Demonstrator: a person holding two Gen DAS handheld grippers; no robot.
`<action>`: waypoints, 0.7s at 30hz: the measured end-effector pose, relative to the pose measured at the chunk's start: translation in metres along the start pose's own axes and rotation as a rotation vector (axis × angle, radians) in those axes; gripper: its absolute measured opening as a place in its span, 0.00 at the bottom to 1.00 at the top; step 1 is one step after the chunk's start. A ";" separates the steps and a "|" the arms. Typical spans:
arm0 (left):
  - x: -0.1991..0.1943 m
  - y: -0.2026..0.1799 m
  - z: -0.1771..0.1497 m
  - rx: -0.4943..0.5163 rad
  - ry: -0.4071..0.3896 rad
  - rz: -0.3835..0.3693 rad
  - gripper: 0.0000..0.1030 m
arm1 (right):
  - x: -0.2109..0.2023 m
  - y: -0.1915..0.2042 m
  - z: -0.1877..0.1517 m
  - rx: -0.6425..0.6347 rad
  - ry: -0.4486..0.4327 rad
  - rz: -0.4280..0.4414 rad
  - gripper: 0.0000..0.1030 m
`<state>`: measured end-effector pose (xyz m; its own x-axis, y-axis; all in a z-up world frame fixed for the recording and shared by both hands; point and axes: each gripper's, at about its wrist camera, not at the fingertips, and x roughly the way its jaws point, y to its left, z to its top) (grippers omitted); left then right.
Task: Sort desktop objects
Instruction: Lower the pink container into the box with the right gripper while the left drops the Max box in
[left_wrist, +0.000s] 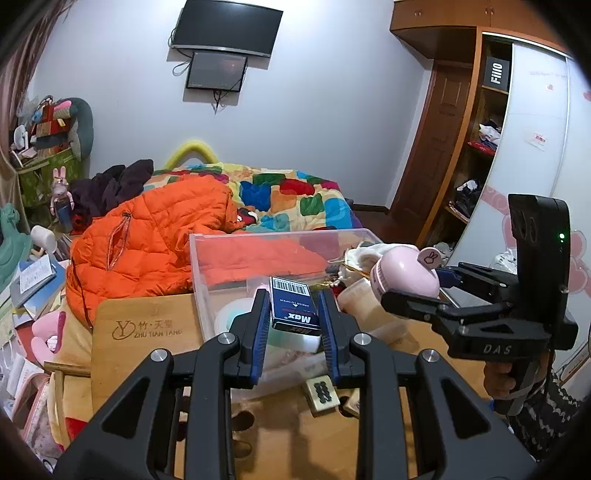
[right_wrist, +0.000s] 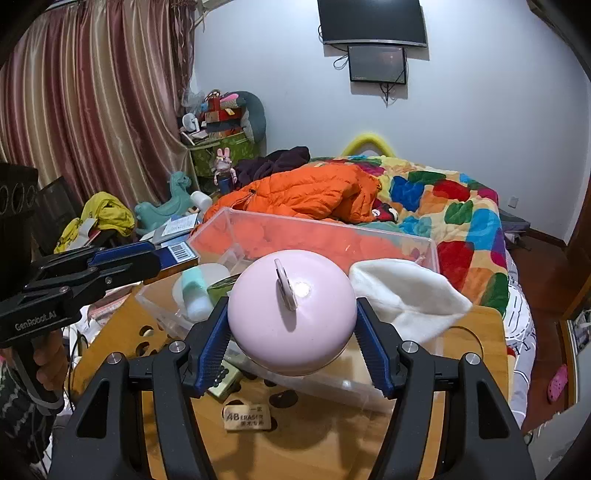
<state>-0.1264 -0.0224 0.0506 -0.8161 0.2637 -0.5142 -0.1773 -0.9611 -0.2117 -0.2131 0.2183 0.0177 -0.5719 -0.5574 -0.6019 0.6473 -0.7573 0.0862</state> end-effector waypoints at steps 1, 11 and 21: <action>0.005 0.001 0.000 -0.002 0.008 -0.004 0.25 | 0.003 -0.001 0.000 -0.002 0.004 0.003 0.59; 0.039 0.006 -0.005 -0.018 0.050 -0.008 0.25 | 0.028 0.004 -0.004 -0.015 0.025 -0.022 0.59; 0.043 0.009 -0.006 -0.041 0.059 -0.003 0.37 | 0.027 0.008 -0.006 -0.048 0.026 -0.052 0.60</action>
<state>-0.1596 -0.0192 0.0216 -0.7817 0.2719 -0.5612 -0.1556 -0.9565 -0.2466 -0.2199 0.1991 -0.0028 -0.5921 -0.5083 -0.6253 0.6413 -0.7671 0.0163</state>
